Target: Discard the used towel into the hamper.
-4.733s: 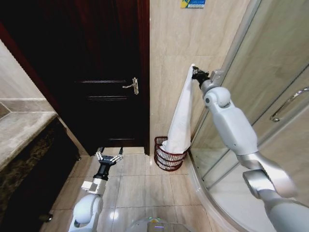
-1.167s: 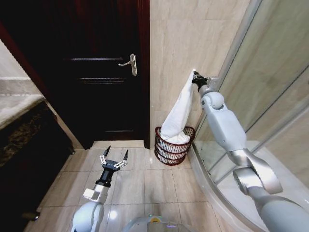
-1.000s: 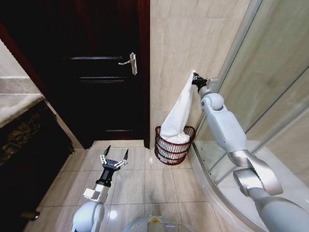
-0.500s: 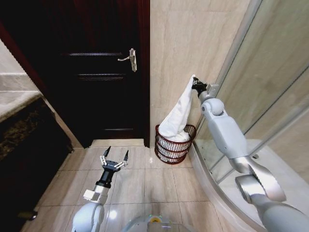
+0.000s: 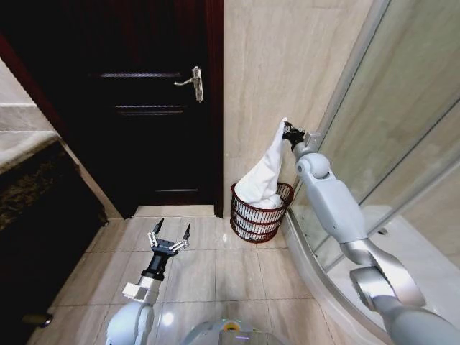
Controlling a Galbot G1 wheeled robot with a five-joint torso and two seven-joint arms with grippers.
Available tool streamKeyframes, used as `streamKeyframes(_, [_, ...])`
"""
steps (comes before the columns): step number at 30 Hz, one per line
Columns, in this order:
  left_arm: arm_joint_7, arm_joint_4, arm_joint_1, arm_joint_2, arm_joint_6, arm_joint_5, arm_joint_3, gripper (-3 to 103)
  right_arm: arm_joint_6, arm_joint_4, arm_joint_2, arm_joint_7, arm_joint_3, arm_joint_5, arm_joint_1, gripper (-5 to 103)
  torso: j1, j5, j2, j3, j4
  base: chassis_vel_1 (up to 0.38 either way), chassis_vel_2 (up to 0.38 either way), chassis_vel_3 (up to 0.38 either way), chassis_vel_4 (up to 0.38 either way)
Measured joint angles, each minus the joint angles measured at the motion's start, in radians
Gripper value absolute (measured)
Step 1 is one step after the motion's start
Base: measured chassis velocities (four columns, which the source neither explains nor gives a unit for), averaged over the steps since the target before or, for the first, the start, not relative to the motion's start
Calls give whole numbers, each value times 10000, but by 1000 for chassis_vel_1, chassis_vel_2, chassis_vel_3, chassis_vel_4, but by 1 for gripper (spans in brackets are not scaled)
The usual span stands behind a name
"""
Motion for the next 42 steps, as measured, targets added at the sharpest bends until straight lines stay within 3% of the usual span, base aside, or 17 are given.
streamKeyframes(42, [39,279,-88,-163,-135,34,84,100,-132,479,23,-22,387,-131,-1243,0,-603,0,-1635,-1027,-1,0,0,0,0])
